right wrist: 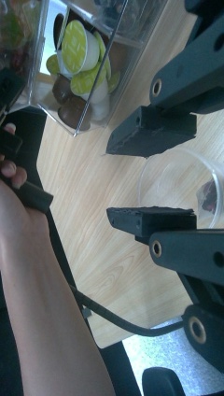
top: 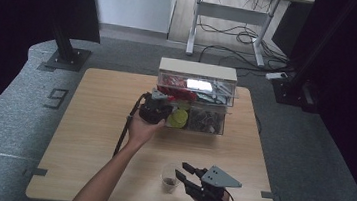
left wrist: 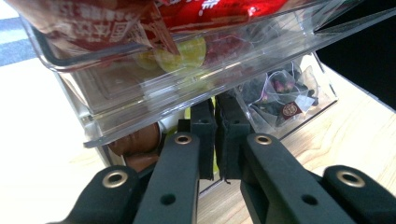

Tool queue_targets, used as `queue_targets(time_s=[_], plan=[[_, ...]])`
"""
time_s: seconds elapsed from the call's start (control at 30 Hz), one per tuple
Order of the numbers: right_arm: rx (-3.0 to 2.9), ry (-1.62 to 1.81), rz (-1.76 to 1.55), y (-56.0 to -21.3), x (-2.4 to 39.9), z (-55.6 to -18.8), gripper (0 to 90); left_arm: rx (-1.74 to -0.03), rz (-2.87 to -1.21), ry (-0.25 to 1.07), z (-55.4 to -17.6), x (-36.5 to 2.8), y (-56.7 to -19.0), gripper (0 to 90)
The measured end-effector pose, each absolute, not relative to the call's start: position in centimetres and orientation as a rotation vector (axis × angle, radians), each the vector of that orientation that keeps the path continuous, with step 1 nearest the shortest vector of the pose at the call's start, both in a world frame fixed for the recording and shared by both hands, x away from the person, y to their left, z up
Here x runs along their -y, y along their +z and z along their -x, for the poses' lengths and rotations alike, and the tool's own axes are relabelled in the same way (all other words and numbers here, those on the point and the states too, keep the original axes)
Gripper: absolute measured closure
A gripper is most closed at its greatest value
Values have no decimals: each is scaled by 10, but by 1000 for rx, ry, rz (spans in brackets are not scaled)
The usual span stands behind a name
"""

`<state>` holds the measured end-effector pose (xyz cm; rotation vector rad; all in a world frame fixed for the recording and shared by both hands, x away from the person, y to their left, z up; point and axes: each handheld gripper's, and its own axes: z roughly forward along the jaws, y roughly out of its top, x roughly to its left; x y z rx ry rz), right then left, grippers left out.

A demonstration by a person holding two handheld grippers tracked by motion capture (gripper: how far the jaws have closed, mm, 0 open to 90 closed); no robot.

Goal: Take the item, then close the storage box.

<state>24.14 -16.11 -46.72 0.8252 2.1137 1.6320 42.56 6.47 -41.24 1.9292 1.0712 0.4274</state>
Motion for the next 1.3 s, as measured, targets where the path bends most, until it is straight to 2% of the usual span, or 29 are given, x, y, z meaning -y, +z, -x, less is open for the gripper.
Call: queue_targets(time_s=[1.3], plan=[[-2069,1594,-963,-472,193,-260,598,-1075,-1941,402,-416,-71,-428,857]])
